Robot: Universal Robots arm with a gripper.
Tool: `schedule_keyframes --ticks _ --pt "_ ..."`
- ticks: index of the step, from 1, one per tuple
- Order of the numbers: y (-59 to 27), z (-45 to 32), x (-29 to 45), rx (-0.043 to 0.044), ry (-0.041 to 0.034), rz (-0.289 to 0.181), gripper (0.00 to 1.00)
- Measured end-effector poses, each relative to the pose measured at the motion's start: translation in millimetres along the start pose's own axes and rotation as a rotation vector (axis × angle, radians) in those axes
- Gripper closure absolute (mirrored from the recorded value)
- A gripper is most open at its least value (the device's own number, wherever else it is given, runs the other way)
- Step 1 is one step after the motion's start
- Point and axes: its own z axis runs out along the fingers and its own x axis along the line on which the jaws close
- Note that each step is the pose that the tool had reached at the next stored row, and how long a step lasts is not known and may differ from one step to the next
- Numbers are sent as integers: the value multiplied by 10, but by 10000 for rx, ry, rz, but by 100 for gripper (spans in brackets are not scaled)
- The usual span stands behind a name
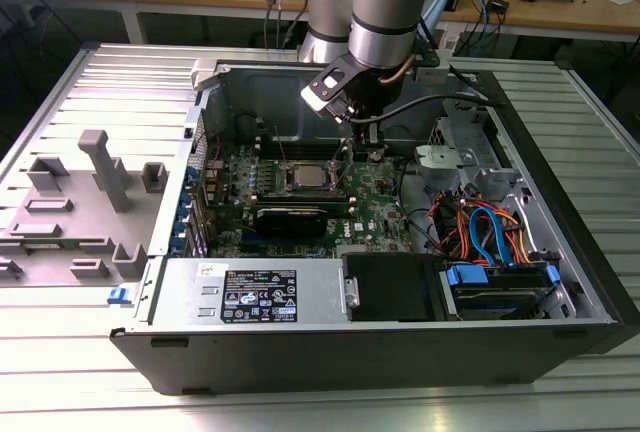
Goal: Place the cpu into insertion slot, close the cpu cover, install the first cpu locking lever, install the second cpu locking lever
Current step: 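Close the cpu cover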
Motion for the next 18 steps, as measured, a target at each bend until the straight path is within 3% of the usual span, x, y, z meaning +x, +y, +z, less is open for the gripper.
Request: schedule_keyframes --ticks 18 --pt "-60 0 1 0 0 -1 89"
